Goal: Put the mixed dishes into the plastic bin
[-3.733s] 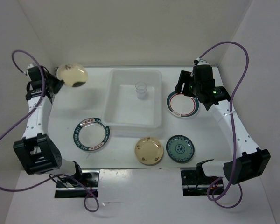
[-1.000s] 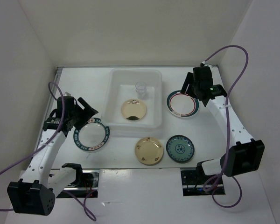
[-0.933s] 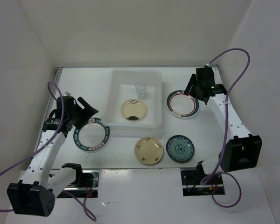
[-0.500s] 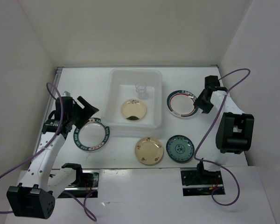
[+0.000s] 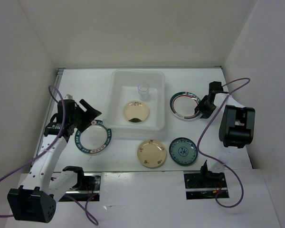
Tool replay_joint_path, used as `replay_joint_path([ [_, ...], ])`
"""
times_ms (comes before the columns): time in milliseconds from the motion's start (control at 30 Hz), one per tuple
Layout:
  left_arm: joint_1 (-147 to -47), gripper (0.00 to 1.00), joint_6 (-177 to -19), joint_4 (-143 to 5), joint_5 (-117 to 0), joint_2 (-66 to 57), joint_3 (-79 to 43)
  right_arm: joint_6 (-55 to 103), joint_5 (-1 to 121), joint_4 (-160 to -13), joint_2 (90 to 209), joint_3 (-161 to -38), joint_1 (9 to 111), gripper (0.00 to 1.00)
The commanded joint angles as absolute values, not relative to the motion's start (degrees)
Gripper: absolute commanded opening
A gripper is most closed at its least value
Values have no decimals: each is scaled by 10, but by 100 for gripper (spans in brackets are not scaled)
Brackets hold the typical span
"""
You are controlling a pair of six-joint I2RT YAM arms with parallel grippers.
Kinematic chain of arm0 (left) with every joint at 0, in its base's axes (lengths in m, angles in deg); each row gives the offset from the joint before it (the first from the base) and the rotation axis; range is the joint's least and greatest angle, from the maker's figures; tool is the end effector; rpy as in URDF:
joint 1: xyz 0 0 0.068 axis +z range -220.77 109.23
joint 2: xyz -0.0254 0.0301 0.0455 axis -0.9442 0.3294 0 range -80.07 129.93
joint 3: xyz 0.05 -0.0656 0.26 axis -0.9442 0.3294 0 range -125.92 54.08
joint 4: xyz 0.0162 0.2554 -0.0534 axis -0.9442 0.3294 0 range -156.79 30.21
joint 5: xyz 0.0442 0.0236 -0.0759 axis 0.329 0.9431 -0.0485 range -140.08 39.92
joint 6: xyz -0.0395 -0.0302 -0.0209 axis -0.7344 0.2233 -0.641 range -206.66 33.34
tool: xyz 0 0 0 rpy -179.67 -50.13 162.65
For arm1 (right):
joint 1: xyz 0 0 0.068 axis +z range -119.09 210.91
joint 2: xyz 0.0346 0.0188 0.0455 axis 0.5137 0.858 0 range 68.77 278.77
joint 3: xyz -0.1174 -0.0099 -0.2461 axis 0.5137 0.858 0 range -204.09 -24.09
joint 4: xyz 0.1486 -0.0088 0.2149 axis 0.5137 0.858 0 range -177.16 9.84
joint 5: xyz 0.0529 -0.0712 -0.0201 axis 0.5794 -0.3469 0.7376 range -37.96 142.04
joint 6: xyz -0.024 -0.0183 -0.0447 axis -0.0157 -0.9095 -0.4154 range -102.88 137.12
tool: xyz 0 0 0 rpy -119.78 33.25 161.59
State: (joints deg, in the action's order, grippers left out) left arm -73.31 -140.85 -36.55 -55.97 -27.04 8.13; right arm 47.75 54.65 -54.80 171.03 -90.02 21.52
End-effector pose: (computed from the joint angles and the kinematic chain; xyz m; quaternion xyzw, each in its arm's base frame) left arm 0.1986 -0.0125 0.2874 -0.3694 0.8155 -0.2510 0.3681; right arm 0.3444 -0.0553 0.1726 0.3323 0.9246 0.0561 0.1776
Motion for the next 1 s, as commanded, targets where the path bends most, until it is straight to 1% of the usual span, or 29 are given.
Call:
replay_joint_path([
  [0,-730,87,-1410,-383,-567,-284,86,484,579,-586,1723,-895,212,49],
  [67,-730,89,-1410,-383,-567,-289,86,484,591,-593,1730,-890,200,45],
  [200,-730,89,-1410,-388,-567,-294,92,498,599,-608,1735,-868,200,44],
  [267,-730,89,-1415,-388,-567,-294,92,515,599,-614,1735,-860,194,38],
  [467,-730,89,-1426,-394,-567,-311,97,543,621,-665,1721,-816,178,27],
  [500,-730,89,-1426,-394,-567,-311,97,551,626,-674,1721,-803,178,21],
  [567,-730,89,-1426,-394,-567,-316,102,556,635,-700,1716,-798,178,13],
  [600,-730,89,-1426,-394,-567,-316,102,556,643,-700,1716,-798,178,5],
  [667,-730,89,-1431,-394,-567,-316,102,551,651,-714,1711,-798,178,0],
  [967,-730,89,-1431,-399,-567,-310,108,533,693,-753,1628,-782,173,0],
])
